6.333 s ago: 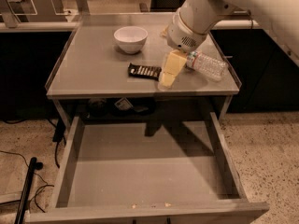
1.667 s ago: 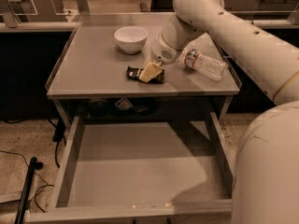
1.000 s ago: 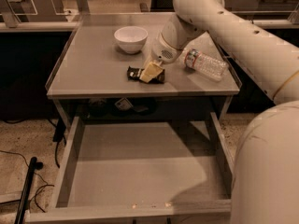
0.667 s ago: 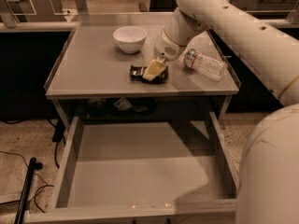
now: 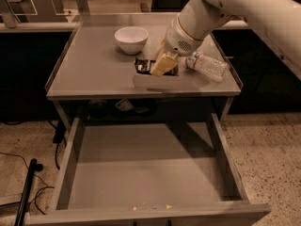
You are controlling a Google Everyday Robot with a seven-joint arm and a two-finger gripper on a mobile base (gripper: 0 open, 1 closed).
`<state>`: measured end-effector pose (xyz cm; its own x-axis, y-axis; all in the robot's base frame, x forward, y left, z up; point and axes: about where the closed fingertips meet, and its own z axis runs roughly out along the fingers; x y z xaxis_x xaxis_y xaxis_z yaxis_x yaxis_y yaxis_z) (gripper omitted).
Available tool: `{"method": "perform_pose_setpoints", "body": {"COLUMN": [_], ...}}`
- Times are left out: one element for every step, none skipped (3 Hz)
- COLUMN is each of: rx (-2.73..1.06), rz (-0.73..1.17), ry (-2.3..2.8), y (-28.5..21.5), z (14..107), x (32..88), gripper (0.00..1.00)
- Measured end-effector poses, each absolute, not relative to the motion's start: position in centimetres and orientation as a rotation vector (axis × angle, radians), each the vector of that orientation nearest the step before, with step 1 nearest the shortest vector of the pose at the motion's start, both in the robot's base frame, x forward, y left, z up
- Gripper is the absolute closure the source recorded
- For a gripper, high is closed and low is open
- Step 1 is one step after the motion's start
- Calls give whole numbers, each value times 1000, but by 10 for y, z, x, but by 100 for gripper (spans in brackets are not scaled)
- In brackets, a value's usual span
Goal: Place rxbar chocolate into top drawer
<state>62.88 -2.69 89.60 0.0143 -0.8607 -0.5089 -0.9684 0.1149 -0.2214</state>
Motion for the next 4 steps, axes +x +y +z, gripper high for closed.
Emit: {"method": "perform_pose_setpoints", "body": {"rx": [-1702,-1702,-1723,-1725], "rz": [262,262,298,364], "ry": [1879,1879,1904,1941], "y": [-67,-66,-62,-59], "z": [894,894,875,852], "x": [573,573,569,553], "gripper": [100,100,100,100]}}
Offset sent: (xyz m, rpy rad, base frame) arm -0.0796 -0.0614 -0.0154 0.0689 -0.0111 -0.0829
